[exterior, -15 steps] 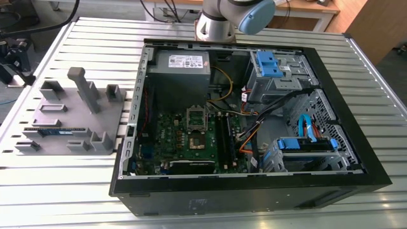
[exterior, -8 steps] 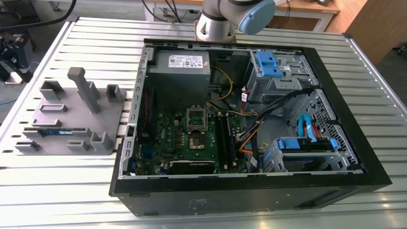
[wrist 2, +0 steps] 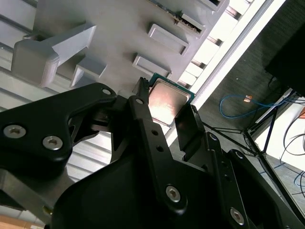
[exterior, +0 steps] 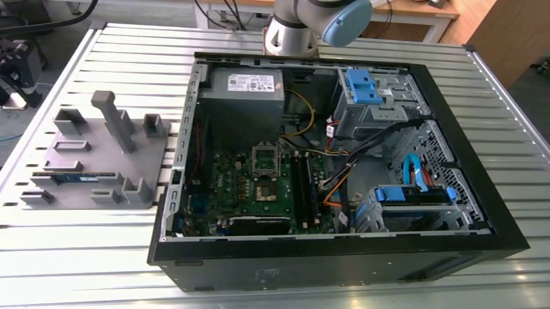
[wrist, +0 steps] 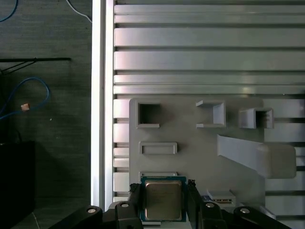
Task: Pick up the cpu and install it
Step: 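Pick up the cpu and move it towards the insertion slot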
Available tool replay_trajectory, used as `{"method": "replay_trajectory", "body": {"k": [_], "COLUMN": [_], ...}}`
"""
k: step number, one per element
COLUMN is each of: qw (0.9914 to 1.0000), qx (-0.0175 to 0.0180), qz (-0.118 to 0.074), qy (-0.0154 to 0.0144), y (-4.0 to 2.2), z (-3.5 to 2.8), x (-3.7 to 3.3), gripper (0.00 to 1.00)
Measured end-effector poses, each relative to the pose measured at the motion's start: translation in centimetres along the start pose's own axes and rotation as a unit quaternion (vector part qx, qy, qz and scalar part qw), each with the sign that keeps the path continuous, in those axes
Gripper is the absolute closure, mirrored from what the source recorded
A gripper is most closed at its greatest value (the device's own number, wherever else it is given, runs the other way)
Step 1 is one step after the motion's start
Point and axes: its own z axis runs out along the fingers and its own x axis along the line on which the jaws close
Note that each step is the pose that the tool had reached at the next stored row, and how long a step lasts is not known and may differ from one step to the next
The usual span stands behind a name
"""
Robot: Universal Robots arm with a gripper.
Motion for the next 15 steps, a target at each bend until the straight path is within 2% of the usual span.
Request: {"method": "replay_trajectory", "body": {"k": [7, 15], "qw": [1.0, 1.0], "qx": [0.0, 0.0], "qz": [0.0, 0.0], "qy": [0.0, 0.0], "y": [0.01, 0.03], "z": [-0.18, -0.74], "x": [0.0, 0.0], "gripper": [0.53, 0.53]}}
